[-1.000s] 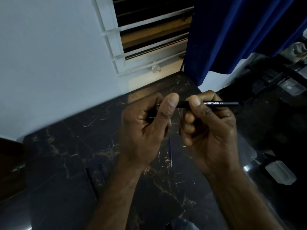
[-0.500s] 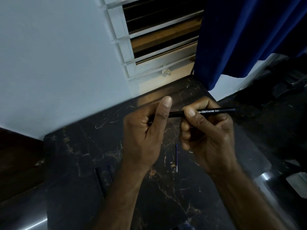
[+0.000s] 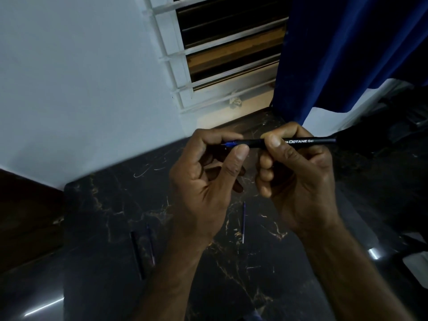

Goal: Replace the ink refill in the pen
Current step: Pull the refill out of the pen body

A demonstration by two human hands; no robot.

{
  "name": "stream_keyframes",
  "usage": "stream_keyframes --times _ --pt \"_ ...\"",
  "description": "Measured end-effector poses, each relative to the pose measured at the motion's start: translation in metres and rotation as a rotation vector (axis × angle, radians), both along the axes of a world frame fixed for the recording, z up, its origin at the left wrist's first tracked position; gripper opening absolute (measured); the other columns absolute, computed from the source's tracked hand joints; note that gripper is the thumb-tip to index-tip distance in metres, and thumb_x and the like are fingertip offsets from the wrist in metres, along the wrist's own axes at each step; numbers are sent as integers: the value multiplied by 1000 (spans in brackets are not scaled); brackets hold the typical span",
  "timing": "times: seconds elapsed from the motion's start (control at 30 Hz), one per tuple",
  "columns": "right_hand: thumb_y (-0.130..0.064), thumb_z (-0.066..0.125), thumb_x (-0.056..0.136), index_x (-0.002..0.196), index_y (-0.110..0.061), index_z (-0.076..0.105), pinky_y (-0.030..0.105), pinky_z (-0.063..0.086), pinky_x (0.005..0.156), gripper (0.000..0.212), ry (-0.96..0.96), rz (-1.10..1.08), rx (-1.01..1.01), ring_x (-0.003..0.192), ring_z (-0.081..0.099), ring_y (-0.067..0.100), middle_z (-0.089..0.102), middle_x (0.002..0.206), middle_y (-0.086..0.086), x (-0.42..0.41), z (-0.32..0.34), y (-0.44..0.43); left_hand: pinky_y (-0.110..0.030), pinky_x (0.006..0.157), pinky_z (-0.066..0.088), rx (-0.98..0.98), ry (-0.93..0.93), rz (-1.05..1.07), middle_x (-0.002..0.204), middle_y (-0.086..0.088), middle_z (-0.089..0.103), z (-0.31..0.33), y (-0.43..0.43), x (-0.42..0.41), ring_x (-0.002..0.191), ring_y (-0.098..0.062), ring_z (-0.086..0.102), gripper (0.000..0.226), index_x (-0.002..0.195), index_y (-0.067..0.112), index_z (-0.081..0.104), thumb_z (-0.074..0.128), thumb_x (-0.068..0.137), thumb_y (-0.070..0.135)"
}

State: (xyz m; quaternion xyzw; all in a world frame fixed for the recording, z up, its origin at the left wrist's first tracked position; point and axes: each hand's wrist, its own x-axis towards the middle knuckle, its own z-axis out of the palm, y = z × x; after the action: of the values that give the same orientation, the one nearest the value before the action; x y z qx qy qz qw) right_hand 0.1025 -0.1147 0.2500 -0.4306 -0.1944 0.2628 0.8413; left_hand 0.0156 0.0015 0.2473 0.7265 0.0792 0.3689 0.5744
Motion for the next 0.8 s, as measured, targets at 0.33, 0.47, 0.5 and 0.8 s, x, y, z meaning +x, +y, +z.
stream_keyframes --times 0.33,0.47,0.5,0.8 --pt "-3 58 96 94 1 57 27 44 42 5 -30 27 -8 52 54 17 57 67 8 1 -10 -2 -34 44 32 61 199 58 46 -1 38 -3 -1 4 40 -18 37 51 57 20 48 50 107 30" --pt "-4 60 96 96 3 57 27 45 42 7 -22 19 -42 52 54 18 57 68 10 4 -18 -8 -33 47 44 -35 284 -23 55 -3 55 -10 -1 1 45 -21 52 46 70 10 61 52 109 34" --pt "-4 60 95 96 3 57 27 45 42 8 -20 22 -44 52 54 18 57 68 10 4 -20 -8 -33 47 47 -59 278 -25 62 -4 59 -10 -2 0 50 -22 56 36 82 9 64 54 106 34" --pt "-4 63 94 94 3 59 28 46 43 8 8 63 -37 52 55 20 57 68 12 -5 -28 -7 -35 45 33 -102 295 148 49 -5 41 -14 -7 0 42 -21 39 56 60 12 49 49 110 36"
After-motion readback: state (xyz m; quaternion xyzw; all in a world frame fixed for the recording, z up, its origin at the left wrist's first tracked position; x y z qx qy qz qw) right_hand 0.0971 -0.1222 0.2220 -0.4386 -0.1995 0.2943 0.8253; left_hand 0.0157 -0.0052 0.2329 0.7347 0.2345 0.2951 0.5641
